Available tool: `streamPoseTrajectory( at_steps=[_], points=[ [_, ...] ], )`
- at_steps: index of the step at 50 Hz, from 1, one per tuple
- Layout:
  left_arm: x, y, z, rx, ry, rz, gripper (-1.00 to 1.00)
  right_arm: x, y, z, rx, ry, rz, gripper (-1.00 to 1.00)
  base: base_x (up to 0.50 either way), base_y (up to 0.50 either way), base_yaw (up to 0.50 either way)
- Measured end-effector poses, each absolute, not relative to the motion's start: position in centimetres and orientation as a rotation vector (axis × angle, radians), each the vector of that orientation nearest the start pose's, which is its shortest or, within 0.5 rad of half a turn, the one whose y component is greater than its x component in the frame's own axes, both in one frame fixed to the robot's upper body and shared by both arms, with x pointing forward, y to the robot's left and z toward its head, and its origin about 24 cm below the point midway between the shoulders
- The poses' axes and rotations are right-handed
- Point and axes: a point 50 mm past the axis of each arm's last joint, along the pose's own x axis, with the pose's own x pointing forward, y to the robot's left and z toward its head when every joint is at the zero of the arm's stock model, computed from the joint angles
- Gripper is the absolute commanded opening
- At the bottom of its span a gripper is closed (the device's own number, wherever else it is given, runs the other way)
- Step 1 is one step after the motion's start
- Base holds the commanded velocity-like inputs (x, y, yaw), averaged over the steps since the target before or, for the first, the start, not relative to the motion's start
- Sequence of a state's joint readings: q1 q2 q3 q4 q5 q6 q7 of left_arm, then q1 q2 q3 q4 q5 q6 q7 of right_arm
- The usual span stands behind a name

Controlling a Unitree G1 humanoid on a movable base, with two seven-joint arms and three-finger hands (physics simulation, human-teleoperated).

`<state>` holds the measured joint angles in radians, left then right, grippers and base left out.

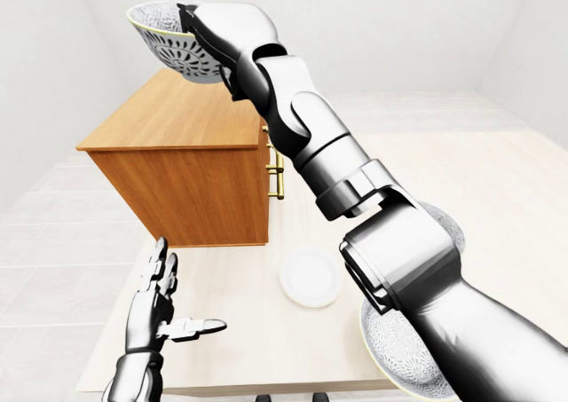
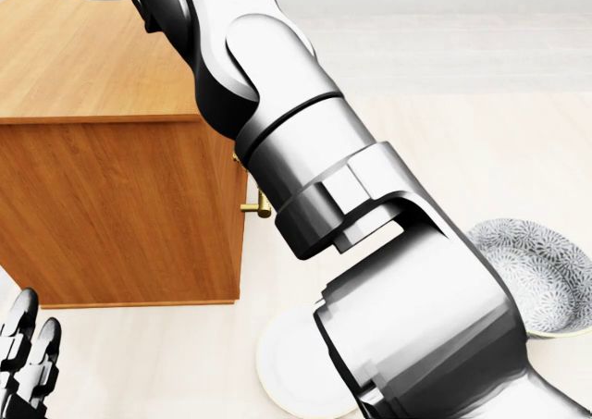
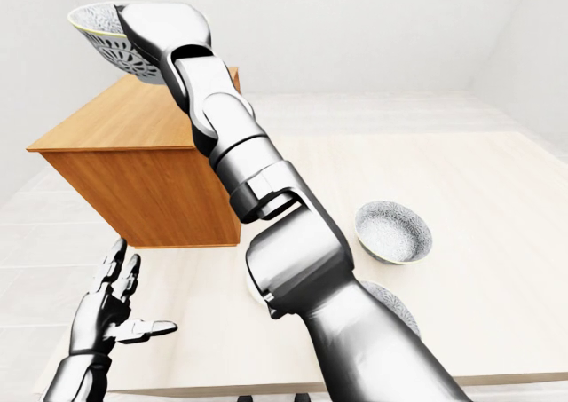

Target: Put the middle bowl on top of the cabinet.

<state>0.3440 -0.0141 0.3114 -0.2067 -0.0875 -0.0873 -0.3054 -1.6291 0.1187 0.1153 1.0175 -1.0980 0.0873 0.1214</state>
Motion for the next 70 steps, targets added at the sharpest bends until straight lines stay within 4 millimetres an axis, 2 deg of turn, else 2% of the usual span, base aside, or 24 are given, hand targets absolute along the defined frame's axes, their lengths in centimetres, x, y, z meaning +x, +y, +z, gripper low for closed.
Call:
streamPoseTrajectory(
  at_steps=[15,38,70],
  points=[
    [16.5,22.8,2.8,-0.003,0.034,0.098,1.00,37.0,6.2,32.8,-1.332,-0.652,0.210,-1.00,0.00,0.00,0.00],
    [16.0,23.2,3.1,-0.011,0.019,0.104,1.00,37.9,6.0,29.8,-1.353,-0.581,0.226,-1.00,0.00,0.00,0.00],
    [16.3,23.4,2.8,-0.024,0.027,0.104,1.00,38.0,6.1,29.4,-1.347,-0.580,0.216,-1.00,0.00,0.00,0.00]
  ],
)
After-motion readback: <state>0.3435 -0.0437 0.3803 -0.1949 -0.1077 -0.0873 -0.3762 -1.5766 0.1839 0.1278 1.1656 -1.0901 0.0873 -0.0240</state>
